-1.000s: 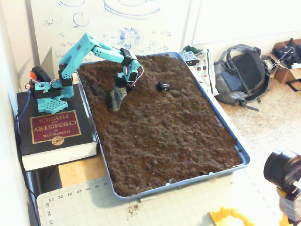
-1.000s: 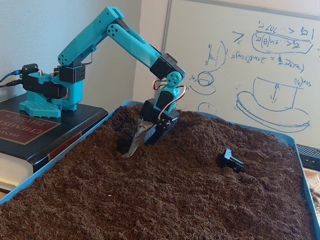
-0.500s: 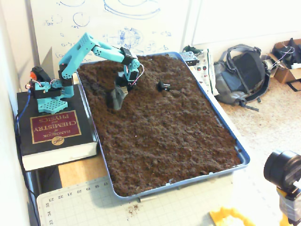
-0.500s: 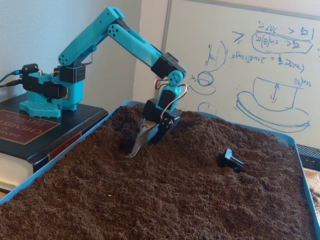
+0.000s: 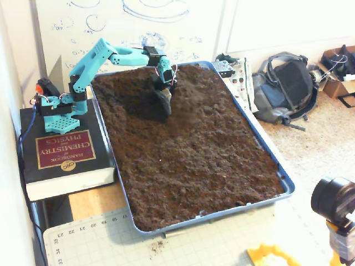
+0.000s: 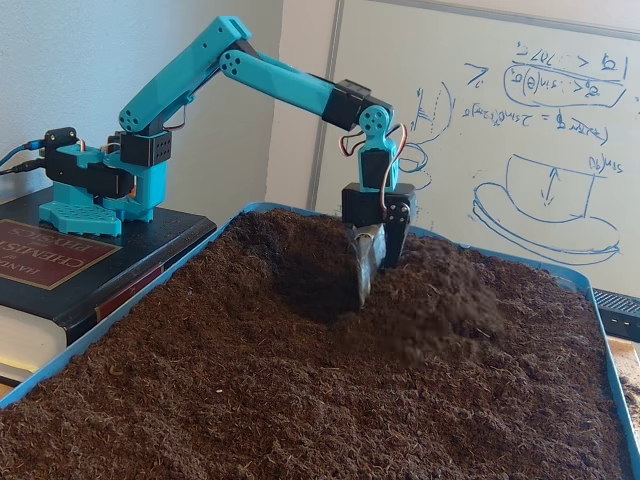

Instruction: Build a berm.

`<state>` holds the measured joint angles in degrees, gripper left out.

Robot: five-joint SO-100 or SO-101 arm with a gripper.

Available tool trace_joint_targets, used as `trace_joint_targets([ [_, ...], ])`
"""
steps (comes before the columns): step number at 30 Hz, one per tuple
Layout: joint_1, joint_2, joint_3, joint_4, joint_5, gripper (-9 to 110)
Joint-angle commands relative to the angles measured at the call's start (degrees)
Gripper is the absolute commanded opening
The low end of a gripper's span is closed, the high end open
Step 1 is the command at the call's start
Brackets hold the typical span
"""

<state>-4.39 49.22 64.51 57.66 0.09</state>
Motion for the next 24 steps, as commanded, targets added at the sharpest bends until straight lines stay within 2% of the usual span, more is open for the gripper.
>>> trace_joint_targets([
  [1,0.9,9.9,-5.5,-0.8,-0.5,1],
  [4,0.7,9.9,-5.4,6.2,-0.4,1],
  [13,2.4,12.4,-5.8,41.3,-0.6,1],
  [24,10.5,4.8,-2.3,36.9,-1.9,1],
])
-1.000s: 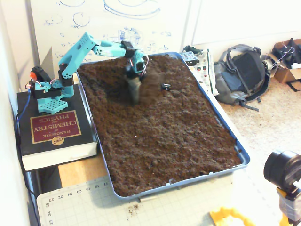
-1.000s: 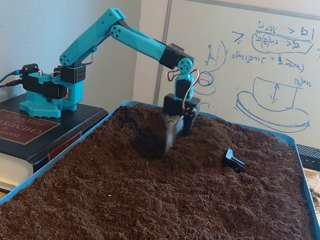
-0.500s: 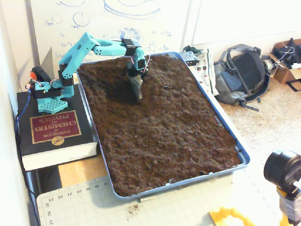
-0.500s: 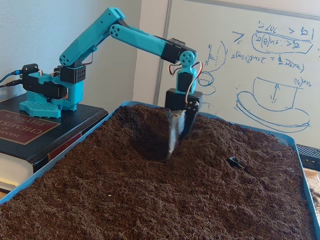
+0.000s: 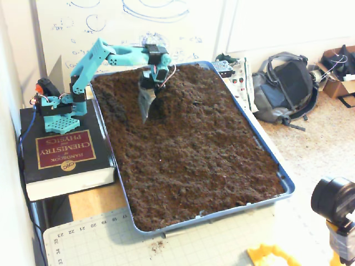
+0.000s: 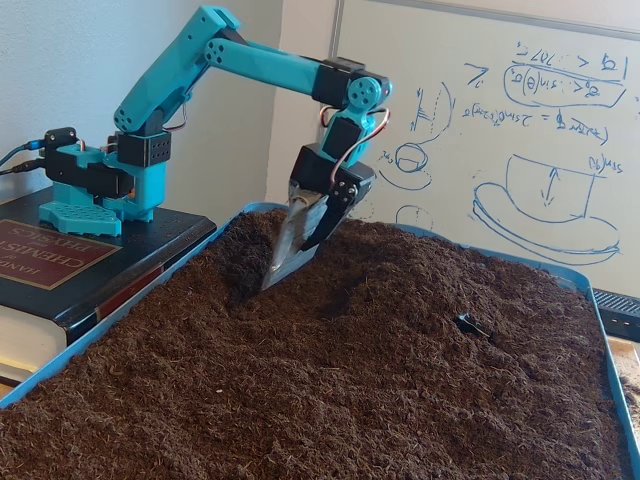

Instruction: Build a berm.

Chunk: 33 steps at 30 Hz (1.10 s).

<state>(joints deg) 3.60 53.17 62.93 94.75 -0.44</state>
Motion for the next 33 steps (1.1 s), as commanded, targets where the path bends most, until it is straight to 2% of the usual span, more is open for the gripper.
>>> trace_joint_targets([
  [1,3.0,0.1,-0.7,-0.4,-2.2,1],
  [18,11.2,-9.3,-1.8,-11.4,-16.9,1],
  [24,12.3,-12.0,-1.8,-20.8,-21.4,1],
  [33,11.7,-11.3,-2.1,-35.8,-21.5,1],
])
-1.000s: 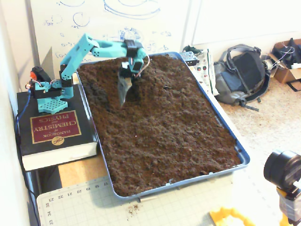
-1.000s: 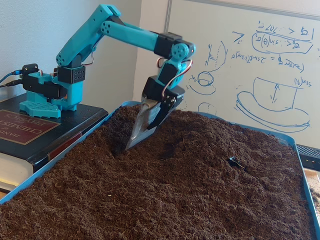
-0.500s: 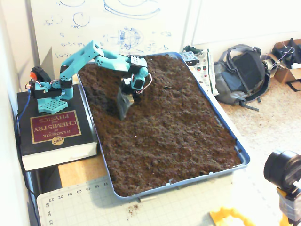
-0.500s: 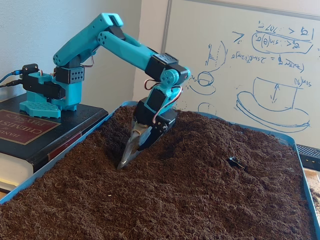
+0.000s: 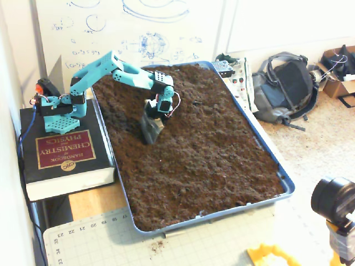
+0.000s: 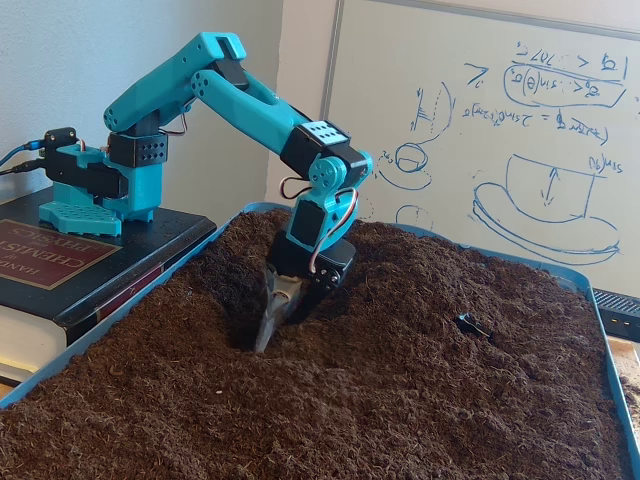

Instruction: Build a berm.

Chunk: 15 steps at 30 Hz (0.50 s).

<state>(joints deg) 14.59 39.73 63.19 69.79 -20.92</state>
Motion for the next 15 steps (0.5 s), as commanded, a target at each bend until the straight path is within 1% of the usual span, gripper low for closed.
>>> trace_joint_targets([
  [1,0.7,2.9,-2.4,-12.6,-1.1,1],
  [6,0.7,5.6,-2.3,-17.1,-1.1,1],
  [15,-0.4,11.0,-2.2,-17.1,-0.1,1],
])
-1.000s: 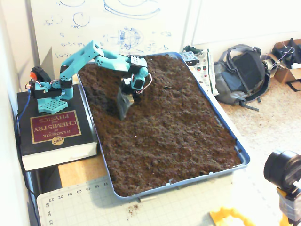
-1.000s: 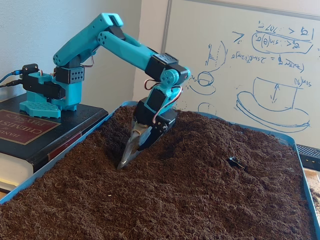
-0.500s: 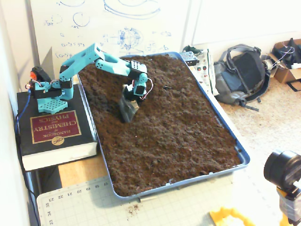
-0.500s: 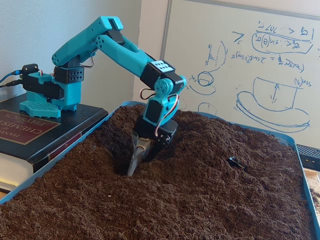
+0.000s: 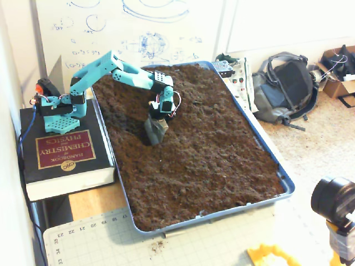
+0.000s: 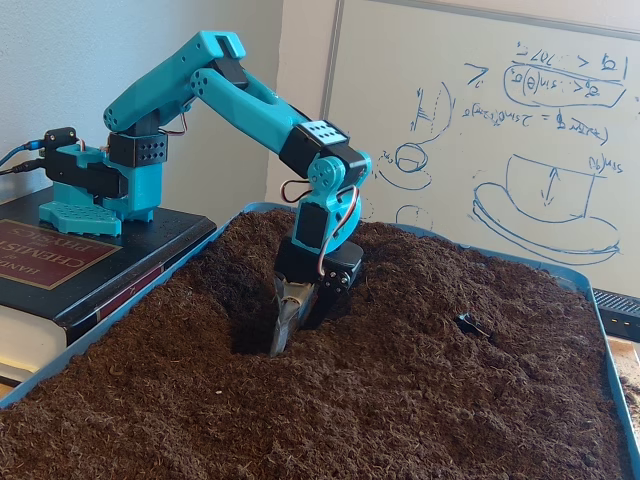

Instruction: Build a berm.

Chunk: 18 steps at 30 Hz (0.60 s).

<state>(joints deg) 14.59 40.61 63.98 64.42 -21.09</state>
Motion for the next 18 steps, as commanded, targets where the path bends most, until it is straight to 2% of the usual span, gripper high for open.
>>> trace_joint_targets([
  [1,-0.7,10.5,-3.0,-11.7,0.2,1],
  [18,-2.7,18.6,-3.1,-11.6,2.5,1],
])
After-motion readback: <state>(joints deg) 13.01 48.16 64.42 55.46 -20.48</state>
